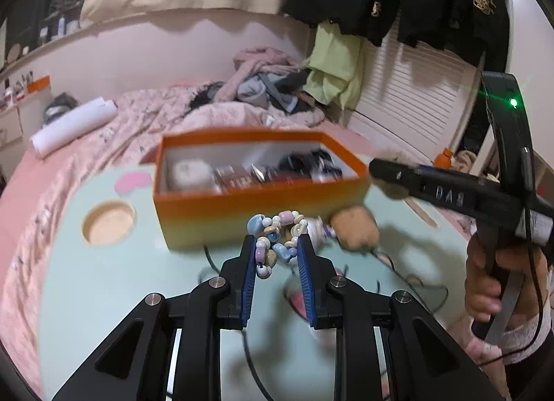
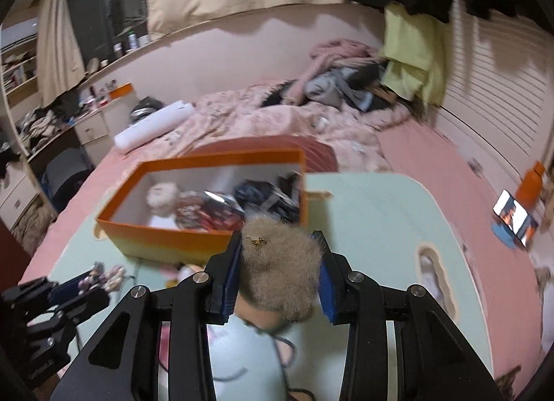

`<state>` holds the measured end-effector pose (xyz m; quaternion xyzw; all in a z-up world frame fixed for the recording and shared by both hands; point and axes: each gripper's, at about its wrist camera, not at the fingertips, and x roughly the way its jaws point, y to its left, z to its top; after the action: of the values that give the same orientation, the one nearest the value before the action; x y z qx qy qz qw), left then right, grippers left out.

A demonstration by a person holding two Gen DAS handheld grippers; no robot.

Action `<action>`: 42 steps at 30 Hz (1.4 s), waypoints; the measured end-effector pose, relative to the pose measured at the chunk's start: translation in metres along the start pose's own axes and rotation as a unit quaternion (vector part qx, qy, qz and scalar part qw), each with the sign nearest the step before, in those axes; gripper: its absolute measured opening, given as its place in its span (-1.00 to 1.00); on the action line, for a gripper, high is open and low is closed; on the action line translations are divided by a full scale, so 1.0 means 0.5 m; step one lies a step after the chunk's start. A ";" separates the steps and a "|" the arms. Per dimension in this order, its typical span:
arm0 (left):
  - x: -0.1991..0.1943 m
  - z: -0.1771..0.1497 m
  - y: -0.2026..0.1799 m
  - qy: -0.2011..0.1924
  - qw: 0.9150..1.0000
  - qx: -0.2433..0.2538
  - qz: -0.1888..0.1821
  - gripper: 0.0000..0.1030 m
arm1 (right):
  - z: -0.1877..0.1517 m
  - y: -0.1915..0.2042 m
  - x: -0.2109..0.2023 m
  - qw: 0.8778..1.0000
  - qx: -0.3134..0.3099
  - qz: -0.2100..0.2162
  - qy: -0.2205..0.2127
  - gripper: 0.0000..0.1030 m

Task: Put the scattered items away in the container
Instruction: 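Drop bracelet and grey pompom into the orange box, opening both grippers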

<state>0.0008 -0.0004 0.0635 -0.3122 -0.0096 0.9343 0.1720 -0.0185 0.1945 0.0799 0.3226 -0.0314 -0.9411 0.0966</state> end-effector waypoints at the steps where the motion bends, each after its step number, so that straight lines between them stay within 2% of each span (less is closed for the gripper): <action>1: 0.002 0.017 0.003 -0.003 1.000 0.003 0.006 -0.57 | 0.007 0.010 0.005 1.000 -0.007 0.001 -0.002 -0.24; 8: 0.053 0.136 0.042 0.003 1.000 0.000 0.024 -0.57 | 0.073 0.061 0.068 1.000 -0.029 0.003 0.009 -0.24; 11: 0.115 0.164 0.061 0.033 0.999 -0.003 0.031 -0.46 | 0.102 0.066 0.100 1.000 -0.028 0.001 0.010 -0.21; 12: 0.142 0.166 0.070 0.047 0.998 -0.006 0.045 -0.41 | 0.111 0.066 0.114 1.000 -0.025 0.004 0.013 -0.20; 13: 0.157 0.165 0.076 0.054 0.997 -0.010 0.059 -0.35 | 0.115 0.065 0.125 1.000 -0.023 0.006 0.017 -0.09; 14: 0.169 0.162 0.081 0.059 0.996 -0.013 0.070 -0.32 | 0.118 0.063 0.140 0.999 -0.021 0.005 0.025 0.15; 15: 0.177 0.159 0.083 0.062 0.995 -0.012 0.076 -0.17 | 0.118 0.058 0.148 0.999 -0.017 0.000 0.029 0.29; 16: 0.177 0.155 0.082 0.061 0.995 -0.010 0.077 0.10 | 0.116 0.053 0.151 1.000 -0.014 -0.005 0.027 0.42; 19: 0.154 0.143 0.072 0.036 0.996 -0.006 0.077 0.59 | 0.106 0.043 0.135 1.000 -0.012 -0.010 0.003 0.45; 23: 0.114 0.127 0.059 0.026 0.997 -0.005 0.068 0.65 | 0.088 0.035 0.097 1.000 -0.009 0.002 -0.009 0.49; 25: 0.093 0.114 0.056 0.030 0.998 -0.017 0.059 0.81 | 0.072 0.035 0.072 1.000 -0.012 0.003 -0.015 0.50; 29: 0.064 0.068 0.045 0.049 0.996 -0.041 0.057 0.89 | 0.027 0.040 0.027 1.000 -0.029 -0.009 -0.004 0.51; 37: 0.065 -0.065 -0.001 0.104 0.988 -0.015 0.115 0.89 | -0.096 0.031 -0.001 0.998 -0.039 -0.017 0.050 0.57; 42: 0.066 -0.118 -0.001 0.107 0.982 -0.031 0.154 0.94 | -0.144 0.022 0.006 0.997 -0.026 -0.030 0.069 0.57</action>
<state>0.0110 0.0053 -0.0031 -0.4133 0.0285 0.9100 0.0161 0.0251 0.1832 0.0227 0.3850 0.0093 -0.9195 0.0788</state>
